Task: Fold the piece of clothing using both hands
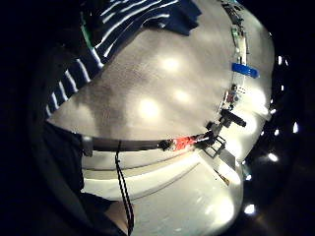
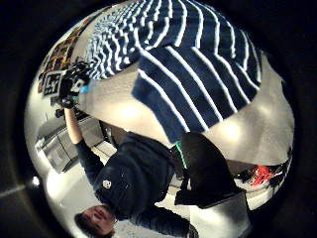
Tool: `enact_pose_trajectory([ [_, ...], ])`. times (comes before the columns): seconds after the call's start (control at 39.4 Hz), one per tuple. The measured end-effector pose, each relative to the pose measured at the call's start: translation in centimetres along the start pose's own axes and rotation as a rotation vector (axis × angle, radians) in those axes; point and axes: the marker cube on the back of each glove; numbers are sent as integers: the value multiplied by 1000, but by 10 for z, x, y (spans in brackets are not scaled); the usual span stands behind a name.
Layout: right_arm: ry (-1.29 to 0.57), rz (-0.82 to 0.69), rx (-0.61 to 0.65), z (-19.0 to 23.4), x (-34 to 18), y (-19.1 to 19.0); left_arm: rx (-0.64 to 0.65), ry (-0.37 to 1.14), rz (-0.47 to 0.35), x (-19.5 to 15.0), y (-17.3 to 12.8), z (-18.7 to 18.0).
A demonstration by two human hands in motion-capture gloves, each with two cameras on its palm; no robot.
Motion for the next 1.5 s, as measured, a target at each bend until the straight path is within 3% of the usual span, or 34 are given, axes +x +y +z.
enact_pose_trajectory([
  [0.15,31,79,3,19,-1,-30,-15,-24,-33,-3,-3,0],
  [0.25,14,122,19,20,3,-39,-37,0,-3,1,-4,0],
  [0.41,-47,81,189,10,13,-54,38,-6,-1,1,-16,-4],
  [0.51,12,89,226,10,16,-53,1,-17,7,0,-4,-2],
  [0.63,59,30,128,16,12,-20,-61,-8,97,3,28,5],
  [0.76,81,-46,65,8,11,21,-88,50,257,4,40,24],
  [0.86,72,-103,85,-11,21,31,-82,114,333,4,77,-9],
  [0.96,56,-108,145,-59,26,49,-70,170,354,-7,91,-54],
  [1.04,41,-68,194,-93,33,43,-61,201,321,-18,82,-82],
  [1.17,23,47,236,-121,49,-14,-72,261,186,-36,26,-96],
  [1.22,19,98,226,-123,49,-36,-105,269,96,-40,5,-93],
  [1.32,13,214,227,-118,37,-73,-186,252,-171,-44,-27,-74],
  [1.37,8,244,229,-111,33,-86,-205,263,-249,-43,-37,-62],
  [1.42,-12,261,239,-105,31,-90,-174,269,-280,-42,-43,-55],
  [1.5,-56,271,268,-104,31,-86,-96,298,-263,-38,-44,-55],
])
